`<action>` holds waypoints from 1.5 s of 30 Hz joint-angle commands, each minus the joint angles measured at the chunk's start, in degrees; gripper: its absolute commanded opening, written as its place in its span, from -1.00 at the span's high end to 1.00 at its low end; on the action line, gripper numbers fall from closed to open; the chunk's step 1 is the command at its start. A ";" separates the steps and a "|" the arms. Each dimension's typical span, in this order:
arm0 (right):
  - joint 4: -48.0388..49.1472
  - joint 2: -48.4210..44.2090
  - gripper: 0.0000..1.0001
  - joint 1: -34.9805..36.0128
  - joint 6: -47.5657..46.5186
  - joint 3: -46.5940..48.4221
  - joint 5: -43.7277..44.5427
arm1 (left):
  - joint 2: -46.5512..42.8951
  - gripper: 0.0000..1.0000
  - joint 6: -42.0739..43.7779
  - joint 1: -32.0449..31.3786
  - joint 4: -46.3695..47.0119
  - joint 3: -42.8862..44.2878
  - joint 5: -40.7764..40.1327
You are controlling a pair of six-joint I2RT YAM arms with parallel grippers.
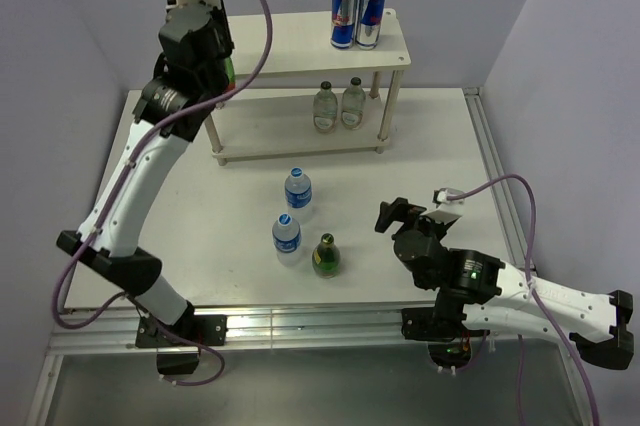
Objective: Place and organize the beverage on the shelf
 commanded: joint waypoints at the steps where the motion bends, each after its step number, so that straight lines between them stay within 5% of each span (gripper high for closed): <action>1: 2.11 -0.53 -0.98 0.26 -0.15 -0.67 0.48 | 2.52 0.99 2.10 3.06 5.14 10.88 5.07; 17: 1.94 -0.36 -0.97 0.26 2.40 -3.31 -0.40 | 12.63 0.99 -4.93 11.24 9.28 19.07 10.87; 23: 2.29 0.87 -0.97 0.26 2.83 -3.57 -0.14 | 13.25 0.83 -5.28 11.42 11.38 17.05 10.79; 26: 2.29 1.05 -0.97 0.26 3.10 -3.66 -0.14 | 13.61 0.68 -4.67 11.42 11.74 16.52 10.70; 29: 2.64 0.87 -0.97 0.26 2.92 -3.84 -0.05 | 13.43 0.18 -3.97 11.59 12.52 15.12 11.05; 30: 2.82 0.96 -0.97 0.26 2.75 -3.93 -0.05 | 13.43 -0.15 -3.79 11.51 12.44 14.85 11.58; 33: 2.99 0.87 -0.97 0.26 2.66 -4.01 0.04 | 13.78 -0.60 -3.53 11.51 11.91 15.03 11.85; 45: 2.91 1.14 -0.97 0.26 2.66 -4.01 0.21 | 10.80 -0.99 -4.83 11.42 9.81 13.18 10.70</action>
